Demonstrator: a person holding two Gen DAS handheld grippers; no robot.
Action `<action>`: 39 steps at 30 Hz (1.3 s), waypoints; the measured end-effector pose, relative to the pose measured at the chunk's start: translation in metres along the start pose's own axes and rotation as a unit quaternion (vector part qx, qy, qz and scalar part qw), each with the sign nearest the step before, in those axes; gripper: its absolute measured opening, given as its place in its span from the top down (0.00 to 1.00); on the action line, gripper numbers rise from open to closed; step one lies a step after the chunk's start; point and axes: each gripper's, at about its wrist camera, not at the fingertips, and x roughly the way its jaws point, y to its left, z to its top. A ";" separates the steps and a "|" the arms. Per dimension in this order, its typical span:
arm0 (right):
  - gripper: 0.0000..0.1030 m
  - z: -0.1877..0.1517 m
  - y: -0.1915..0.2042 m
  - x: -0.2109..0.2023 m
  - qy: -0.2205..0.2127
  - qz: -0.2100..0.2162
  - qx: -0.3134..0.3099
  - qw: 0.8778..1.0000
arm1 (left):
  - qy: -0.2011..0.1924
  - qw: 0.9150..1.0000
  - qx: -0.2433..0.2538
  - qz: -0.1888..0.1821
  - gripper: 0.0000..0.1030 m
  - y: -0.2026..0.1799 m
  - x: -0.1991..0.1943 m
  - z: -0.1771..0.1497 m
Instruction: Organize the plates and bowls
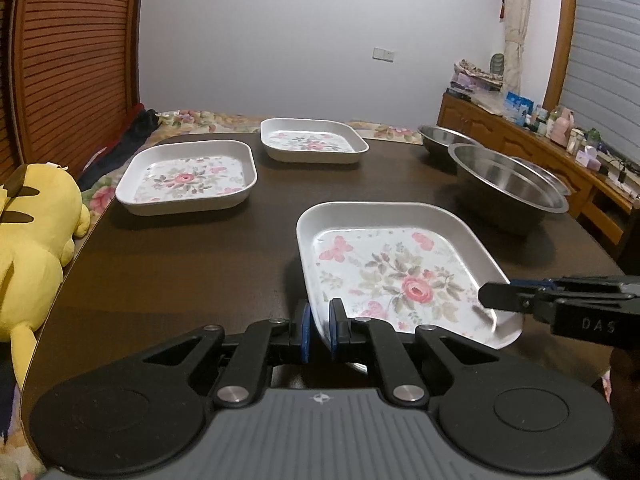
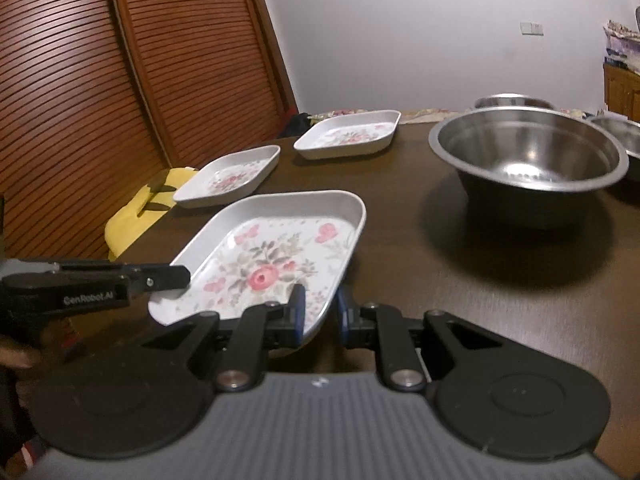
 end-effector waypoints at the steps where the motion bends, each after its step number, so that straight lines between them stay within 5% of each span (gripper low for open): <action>1: 0.82 0.000 0.000 0.000 0.002 0.003 0.002 1.000 | 0.000 1.000 0.001 0.000 0.89 0.000 -0.002 -0.001; 32: 0.78 -0.004 -0.006 -0.007 -0.009 -0.002 0.006 1.000 | 0.010 1.000 -0.012 -0.001 0.89 0.003 0.002 -0.011; 39: 0.72 0.010 -0.003 -0.019 -0.045 -0.012 -0.028 0.999 | -0.002 1.000 -0.018 0.006 0.71 0.010 -0.006 -0.003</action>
